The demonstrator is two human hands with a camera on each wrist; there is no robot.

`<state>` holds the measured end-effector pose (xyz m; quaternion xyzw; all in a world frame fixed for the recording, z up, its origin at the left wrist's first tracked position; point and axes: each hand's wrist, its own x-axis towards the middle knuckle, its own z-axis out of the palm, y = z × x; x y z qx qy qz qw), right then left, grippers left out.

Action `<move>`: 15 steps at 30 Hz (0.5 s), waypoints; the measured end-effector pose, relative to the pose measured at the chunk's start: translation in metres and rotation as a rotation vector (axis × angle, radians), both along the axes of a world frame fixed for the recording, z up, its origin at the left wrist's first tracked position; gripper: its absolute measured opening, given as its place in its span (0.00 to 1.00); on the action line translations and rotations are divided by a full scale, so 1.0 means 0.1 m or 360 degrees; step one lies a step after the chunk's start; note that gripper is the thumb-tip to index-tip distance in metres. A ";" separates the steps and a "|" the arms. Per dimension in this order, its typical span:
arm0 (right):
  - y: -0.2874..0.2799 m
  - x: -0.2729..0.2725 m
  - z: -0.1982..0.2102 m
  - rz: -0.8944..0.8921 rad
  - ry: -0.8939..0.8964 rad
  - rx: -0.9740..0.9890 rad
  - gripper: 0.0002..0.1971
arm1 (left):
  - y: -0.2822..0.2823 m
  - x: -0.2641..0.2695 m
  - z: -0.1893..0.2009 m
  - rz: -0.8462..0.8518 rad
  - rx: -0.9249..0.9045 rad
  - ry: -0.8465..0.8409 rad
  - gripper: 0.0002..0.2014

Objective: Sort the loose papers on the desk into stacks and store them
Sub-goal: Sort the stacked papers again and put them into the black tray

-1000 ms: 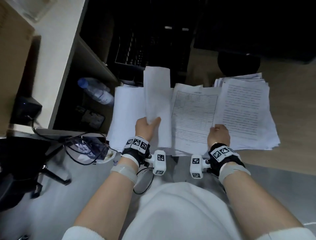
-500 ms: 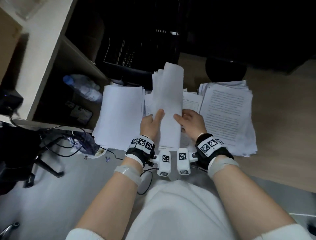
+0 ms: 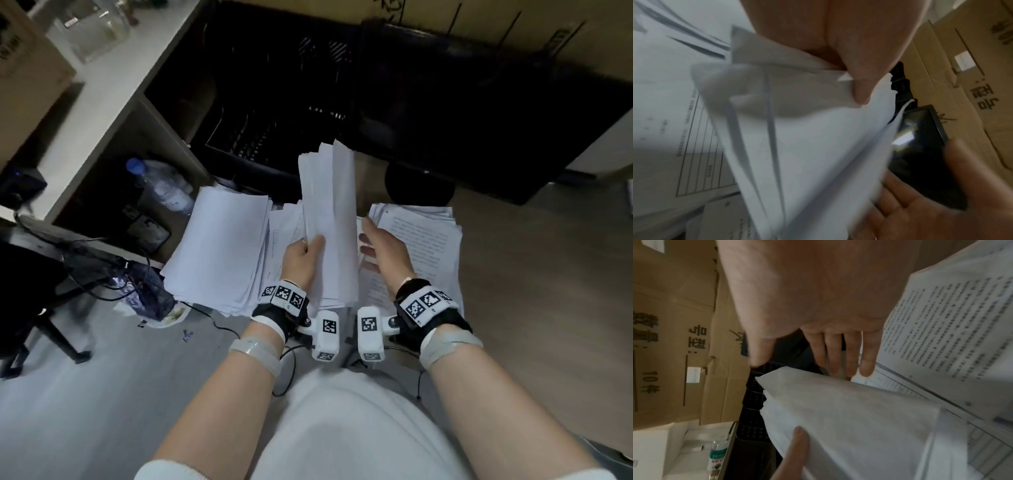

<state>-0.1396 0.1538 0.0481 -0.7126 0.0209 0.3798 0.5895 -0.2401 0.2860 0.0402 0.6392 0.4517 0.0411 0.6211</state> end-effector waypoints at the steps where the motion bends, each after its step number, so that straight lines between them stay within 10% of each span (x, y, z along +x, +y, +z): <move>1: -0.02 0.02 0.04 0.0033 0.0031 0.0005 0.28 | 0.01 0.02 -0.01 -0.0020 0.0073 0.0028 0.25; 15: 0.03 0.03 -0.34 -0.0085 -0.0370 -0.0706 0.22 | 0.53 -0.14 0.00 0.0080 0.0185 0.0058 0.25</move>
